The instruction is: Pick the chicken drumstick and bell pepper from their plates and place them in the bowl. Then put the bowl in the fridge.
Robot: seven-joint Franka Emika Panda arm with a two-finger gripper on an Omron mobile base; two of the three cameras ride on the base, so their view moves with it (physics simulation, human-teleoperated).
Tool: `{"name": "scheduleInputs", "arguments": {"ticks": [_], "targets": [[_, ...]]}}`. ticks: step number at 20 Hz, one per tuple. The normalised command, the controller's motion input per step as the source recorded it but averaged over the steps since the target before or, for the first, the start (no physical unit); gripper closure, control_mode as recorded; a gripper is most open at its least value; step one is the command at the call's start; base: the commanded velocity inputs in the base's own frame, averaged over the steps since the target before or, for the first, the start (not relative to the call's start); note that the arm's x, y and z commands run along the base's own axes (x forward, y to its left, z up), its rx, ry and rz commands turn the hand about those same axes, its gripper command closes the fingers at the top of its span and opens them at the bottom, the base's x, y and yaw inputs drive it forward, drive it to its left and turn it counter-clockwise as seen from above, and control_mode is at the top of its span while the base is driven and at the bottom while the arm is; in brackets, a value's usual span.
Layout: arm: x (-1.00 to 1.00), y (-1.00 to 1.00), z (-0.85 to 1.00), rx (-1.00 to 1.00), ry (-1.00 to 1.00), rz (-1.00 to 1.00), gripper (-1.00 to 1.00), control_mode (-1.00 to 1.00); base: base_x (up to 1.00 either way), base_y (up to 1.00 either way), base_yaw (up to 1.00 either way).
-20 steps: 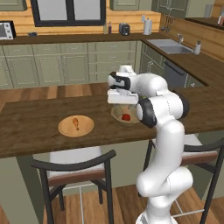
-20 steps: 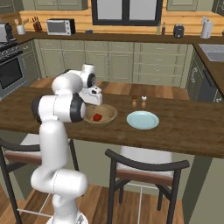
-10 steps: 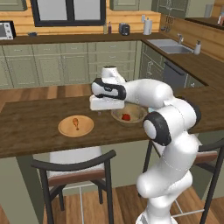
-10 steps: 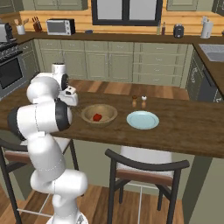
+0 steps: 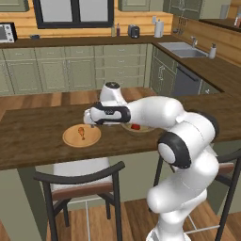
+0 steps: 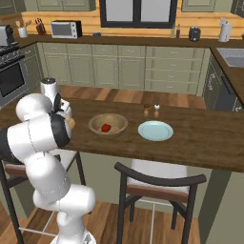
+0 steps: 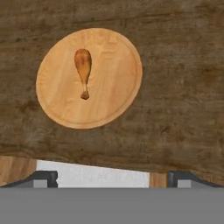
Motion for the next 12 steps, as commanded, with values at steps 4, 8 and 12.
{"name": "scheduleInputs", "arguments": {"ticks": [4,8,12], "targets": [[0.78,0.30,0.00,0.00,-0.08,0.00,-1.00,-1.00,0.00,0.00,0.00],[0.75,0.49,-0.03,0.00,0.00,0.00,-1.00,-1.00,0.00,0.00,0.00],[0.49,0.57,-0.44,-0.01,0.00,0.00,-1.00,-1.00,0.00,0.00,0.00]]}}
